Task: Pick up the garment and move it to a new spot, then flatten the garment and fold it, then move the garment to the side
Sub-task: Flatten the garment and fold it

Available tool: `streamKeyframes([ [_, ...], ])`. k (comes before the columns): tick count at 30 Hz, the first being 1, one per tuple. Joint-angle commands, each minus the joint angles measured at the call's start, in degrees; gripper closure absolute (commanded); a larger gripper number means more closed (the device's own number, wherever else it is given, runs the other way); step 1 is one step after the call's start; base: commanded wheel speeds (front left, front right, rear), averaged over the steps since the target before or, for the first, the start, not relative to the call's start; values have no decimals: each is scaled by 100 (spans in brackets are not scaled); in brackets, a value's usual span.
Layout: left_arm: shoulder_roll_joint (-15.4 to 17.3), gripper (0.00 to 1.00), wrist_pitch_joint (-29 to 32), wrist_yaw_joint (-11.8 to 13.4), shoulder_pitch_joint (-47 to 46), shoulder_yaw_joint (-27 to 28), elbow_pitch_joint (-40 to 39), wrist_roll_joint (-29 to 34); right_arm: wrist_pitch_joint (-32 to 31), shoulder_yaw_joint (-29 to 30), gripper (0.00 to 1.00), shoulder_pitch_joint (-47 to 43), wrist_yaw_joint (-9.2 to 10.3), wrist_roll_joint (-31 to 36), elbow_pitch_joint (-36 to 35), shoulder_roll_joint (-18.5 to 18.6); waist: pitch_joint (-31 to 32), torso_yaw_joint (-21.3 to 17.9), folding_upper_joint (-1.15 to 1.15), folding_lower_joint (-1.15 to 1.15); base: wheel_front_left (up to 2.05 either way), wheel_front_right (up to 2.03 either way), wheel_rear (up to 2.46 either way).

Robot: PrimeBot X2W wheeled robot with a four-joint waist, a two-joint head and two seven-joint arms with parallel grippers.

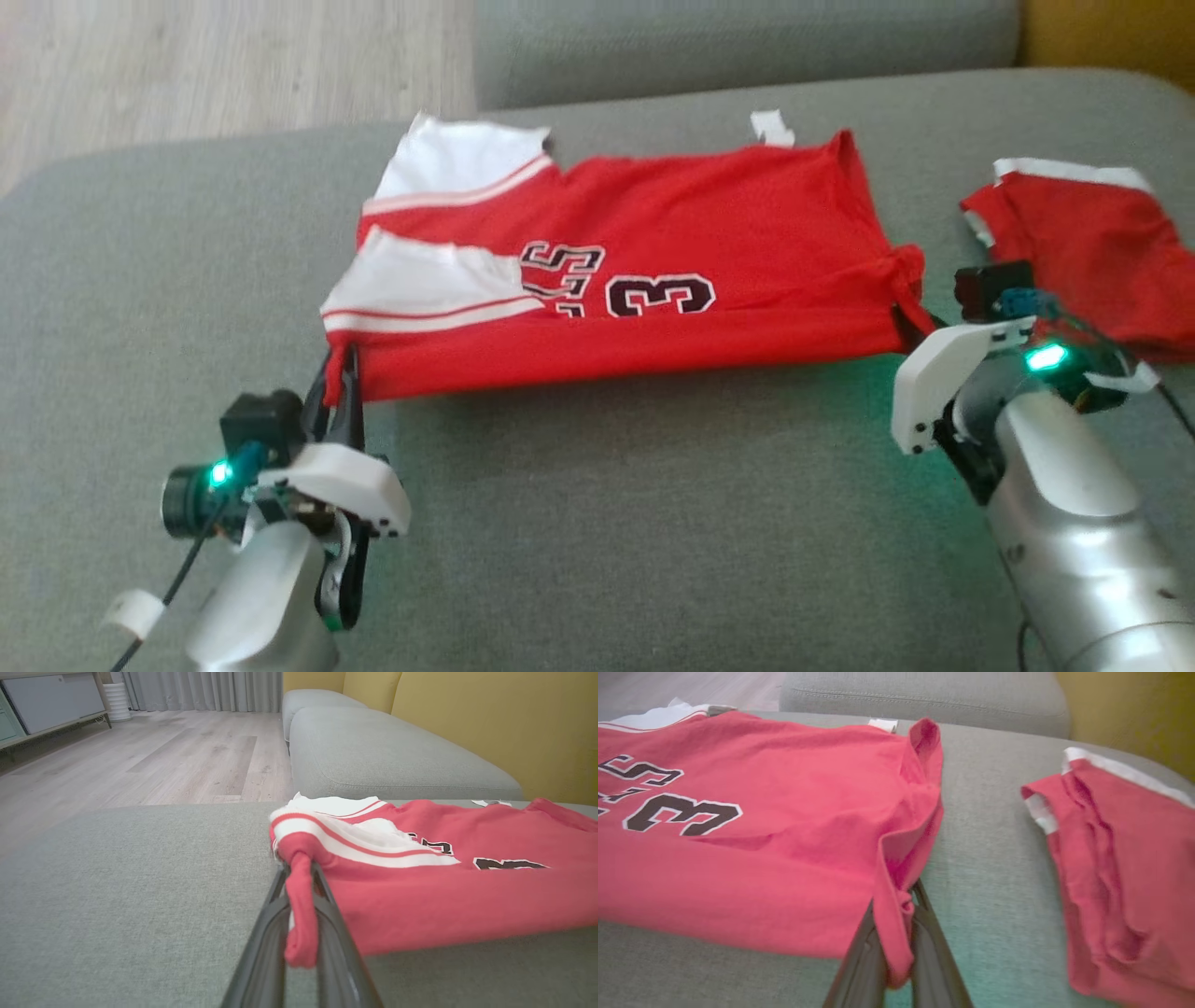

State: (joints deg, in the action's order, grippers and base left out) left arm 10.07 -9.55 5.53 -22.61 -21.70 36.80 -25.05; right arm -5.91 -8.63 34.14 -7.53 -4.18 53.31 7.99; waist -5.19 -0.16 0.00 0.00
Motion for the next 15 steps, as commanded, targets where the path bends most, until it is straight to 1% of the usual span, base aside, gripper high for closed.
streamKeyframes([
  [1,191,100,9,15,-75,177,-147,-60,-95,-282,100,24,4,-189,-314,144,189,-87,0,0,0,0,0],
  [8,244,100,239,-12,366,17,-262,-87,-783,-966,100,-520,4,-891,-1034,729,581,-162,0,0,0,0,0],
  [10,283,100,335,-20,512,-31,-350,-95,-1031,-1074,100,-708,4,-1108,-1295,884,652,-177,0,0,0,0,0],
  [11,283,100,335,-20,512,-31,-350,-95,-1031,-1074,100,-708,4,-1108,-1295,884,652,-177,0,0,0,0,0],
  [15,364,100,511,36,832,-95,-595,-110,-1578,-1219,100,-1141,4,-1480,-1837,1177,799,-195,0,0,0,0,0],
])
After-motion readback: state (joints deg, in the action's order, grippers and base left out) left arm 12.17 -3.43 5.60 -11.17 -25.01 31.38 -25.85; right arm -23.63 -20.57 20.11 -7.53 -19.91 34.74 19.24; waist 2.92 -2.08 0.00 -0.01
